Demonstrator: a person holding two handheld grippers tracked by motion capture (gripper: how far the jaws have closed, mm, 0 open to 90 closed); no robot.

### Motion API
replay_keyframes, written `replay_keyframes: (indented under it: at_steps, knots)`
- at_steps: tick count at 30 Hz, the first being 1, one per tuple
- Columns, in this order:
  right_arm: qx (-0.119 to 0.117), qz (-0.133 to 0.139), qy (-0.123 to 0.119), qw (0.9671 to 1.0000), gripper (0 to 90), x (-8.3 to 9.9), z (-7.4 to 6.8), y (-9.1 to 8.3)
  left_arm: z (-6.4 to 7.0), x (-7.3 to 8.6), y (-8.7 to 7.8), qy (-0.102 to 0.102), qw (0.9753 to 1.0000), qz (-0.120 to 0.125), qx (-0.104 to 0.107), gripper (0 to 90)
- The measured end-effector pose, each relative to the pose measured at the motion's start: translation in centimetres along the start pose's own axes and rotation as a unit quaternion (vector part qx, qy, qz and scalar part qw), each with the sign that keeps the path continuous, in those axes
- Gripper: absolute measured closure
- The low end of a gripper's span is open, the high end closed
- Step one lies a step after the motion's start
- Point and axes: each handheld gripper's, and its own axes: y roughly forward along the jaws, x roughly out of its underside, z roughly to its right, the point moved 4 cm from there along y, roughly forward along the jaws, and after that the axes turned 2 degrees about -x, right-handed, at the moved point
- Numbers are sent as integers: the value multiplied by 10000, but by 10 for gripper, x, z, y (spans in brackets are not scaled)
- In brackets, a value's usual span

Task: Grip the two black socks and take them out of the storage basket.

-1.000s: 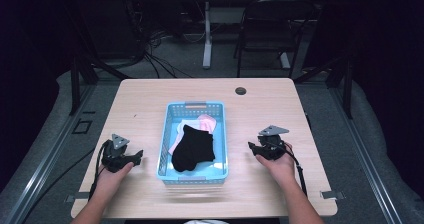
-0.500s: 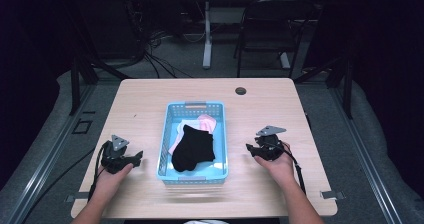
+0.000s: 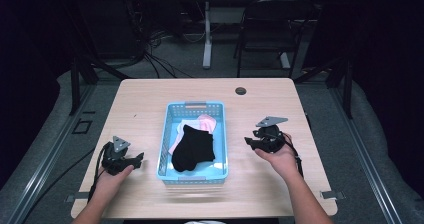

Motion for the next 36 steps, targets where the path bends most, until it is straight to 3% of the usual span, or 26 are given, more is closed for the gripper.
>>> replay_keyframes:
  at_steps: [5, 11, 16, 17, 23, 26, 32, 36]
  knots:
    - [-82, -65, -48, 9999, 542, -15, 1, -7, -1, 0, -1, -51, 10000, 20, -17, 204]
    - [-92, -243, -304, 9992, 545, -31, -1, -11, 0, -2, 0, -37, 10000, 33, -18, 204]
    - [-225, -363, -617, 9972, 547, -53, -14, -3, 1, -3, 2, -23, 10000, 28, -5, 204]
    - [-349, -348, -773, 9958, 550, -65, -24, 3, 1, -3, 2, -31, 10000, 27, -1, 203]
    - [-626, -401, -1124, 9909, 558, -96, -47, 27, 2, -4, 2, -13, 10000, 46, 42, 203]
    - [-822, -482, -1322, 9866, 564, -113, -63, 52, 1, -4, 2, -21, 10000, 43, 41, 202]
    - [-1028, -590, -1269, 9848, 569, -124, -72, 77, -1, -4, 1, -53, 9999, 73, 47, 202]
    - [-1296, -977, -1172, 9798, 570, -121, -74, 92, -1, -4, 0, -57, 9999, 76, 60, 202]
